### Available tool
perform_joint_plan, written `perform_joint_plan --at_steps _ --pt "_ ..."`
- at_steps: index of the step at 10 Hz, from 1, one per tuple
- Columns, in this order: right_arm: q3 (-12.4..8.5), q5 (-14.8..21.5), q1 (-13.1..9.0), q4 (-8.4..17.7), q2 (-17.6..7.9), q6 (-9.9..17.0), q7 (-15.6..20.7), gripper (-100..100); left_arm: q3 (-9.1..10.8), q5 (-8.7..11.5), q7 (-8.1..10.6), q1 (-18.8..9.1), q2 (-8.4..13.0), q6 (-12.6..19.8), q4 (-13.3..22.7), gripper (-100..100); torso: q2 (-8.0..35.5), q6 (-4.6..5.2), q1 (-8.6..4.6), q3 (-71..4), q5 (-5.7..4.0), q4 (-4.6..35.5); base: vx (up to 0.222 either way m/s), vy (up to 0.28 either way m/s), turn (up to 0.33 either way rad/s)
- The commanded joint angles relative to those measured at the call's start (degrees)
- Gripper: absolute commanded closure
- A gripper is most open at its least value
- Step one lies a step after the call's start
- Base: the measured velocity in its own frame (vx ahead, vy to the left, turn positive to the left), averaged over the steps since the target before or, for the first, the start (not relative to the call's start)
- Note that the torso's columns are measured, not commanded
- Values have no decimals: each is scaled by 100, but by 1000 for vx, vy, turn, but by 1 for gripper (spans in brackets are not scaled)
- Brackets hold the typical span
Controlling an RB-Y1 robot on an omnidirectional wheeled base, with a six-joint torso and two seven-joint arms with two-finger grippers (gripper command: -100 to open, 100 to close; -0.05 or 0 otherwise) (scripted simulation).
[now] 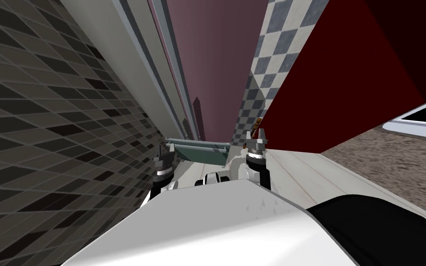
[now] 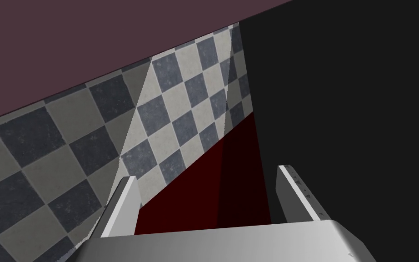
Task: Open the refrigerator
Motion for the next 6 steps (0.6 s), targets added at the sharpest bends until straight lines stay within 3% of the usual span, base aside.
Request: perform_joint_plan --at_steps 1,4,6 --pt "0 0 0 0 0 0 0 0 -50 -21 -26 -95 61 -401 460 -100 -6 1 2 -4 0 -1 83 21 -101" --pt "0 0 0 0 0 0 0 0 -73 -31 -37 -141 77 -572 790 -100 -3 0 -2 -2 -1 -1 62 8 -32" --pt "0 0 0 0 0 0 0 0 -121 -52 -60 -236 103 -914 1235 -100 0 0 -2 0 0 0 61 4 -83"
